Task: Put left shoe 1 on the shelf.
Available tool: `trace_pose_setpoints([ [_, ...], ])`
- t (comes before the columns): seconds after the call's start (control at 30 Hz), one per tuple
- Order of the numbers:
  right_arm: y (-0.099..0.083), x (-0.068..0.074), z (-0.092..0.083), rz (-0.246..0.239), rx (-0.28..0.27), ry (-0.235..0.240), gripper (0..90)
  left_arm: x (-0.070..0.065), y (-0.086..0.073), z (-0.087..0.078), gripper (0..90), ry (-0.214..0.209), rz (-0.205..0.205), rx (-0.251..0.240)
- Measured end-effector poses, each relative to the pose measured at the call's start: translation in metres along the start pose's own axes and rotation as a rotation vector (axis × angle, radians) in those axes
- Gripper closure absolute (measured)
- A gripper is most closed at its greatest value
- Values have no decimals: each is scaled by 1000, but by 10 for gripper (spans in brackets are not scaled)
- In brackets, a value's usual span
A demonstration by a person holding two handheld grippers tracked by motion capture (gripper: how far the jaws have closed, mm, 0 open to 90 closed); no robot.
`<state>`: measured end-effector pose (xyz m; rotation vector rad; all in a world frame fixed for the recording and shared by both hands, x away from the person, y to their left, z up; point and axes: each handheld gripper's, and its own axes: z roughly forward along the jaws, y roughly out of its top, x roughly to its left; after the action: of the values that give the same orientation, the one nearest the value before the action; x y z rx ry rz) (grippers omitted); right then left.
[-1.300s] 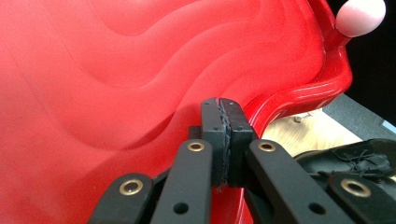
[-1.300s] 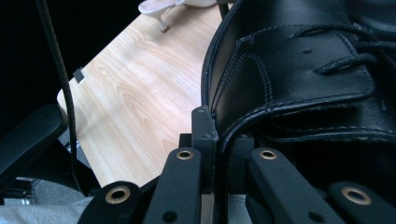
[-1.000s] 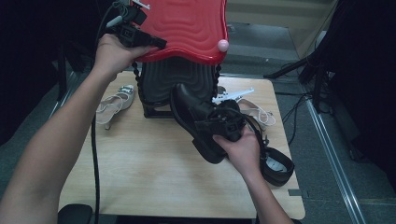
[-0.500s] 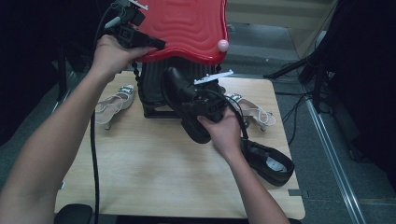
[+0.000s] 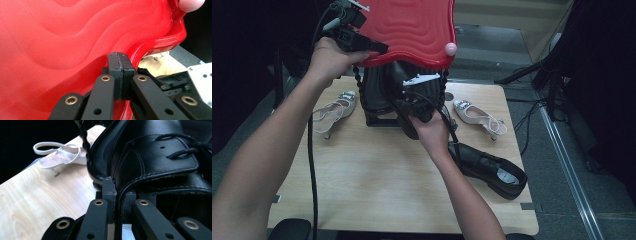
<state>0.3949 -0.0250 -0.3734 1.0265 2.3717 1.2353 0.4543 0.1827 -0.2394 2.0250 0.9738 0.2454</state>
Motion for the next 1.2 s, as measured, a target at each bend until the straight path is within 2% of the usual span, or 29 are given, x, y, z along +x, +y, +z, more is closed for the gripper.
trace_pose_setpoints([
  [0.13, 3, 2, 9, -12, -14, -21, 869, 1, 0, 0, 900, -5, -14, -1],
  [0.17, 5, 3, 14, -11, -32, -35, 868, 1, 0, 0, 900, -5, -14, -2],
  [0.23, 6, 3, 17, -8, -38, -38, 869, 1, 0, 0, 900, -6, -14, -2],
  [0.27, 8, 3, 21, 8, -52, -40, 869, 1, 0, 0, 900, -5, -13, -3],
  [0.4, 11, 3, 29, -7, -67, -59, 869, 1, 0, 0, 900, -2, -5, -2],
  [0.63, 17, 5, 38, 10, -101, -81, 868, 0, 0, 0, 900, -1, -7, -3],
  [0.77, 23, 12, 49, -14, -119, -125, 859, 0, -1, 0, 900, 2, -4, -8],
  [0.87, 25, 14, 54, -12, -96, -123, 845, 0, -1, 0, 900, 10, 1, -13],
  [0.97, 25, 23, 60, -58, -73, -164, 800, -1, -2, 1, 900, 12, 0, -17],
  [1.0, 25, 23, 60, -58, -73, -164, 800, -1, -2, 1, 900, 12, 0, -17],
  [1.03, 24, 26, 62, -51, -75, -153, 734, -1, -2, 0, 900, 11, -1, -18],
  [1.07, 24, 27, 62, -44, -75, -138, 711, -1, -2, 1, 900, 12, -1, -19],
  [1.1, 24, 27, 62, -42, -79, -117, 710, -1, -2, 1, 900, 13, 0, -15],
  [1.2, 24, 28, 61, -43, -78, -122, 700, -1, -2, 0, 900, 12, 1, -17],
])
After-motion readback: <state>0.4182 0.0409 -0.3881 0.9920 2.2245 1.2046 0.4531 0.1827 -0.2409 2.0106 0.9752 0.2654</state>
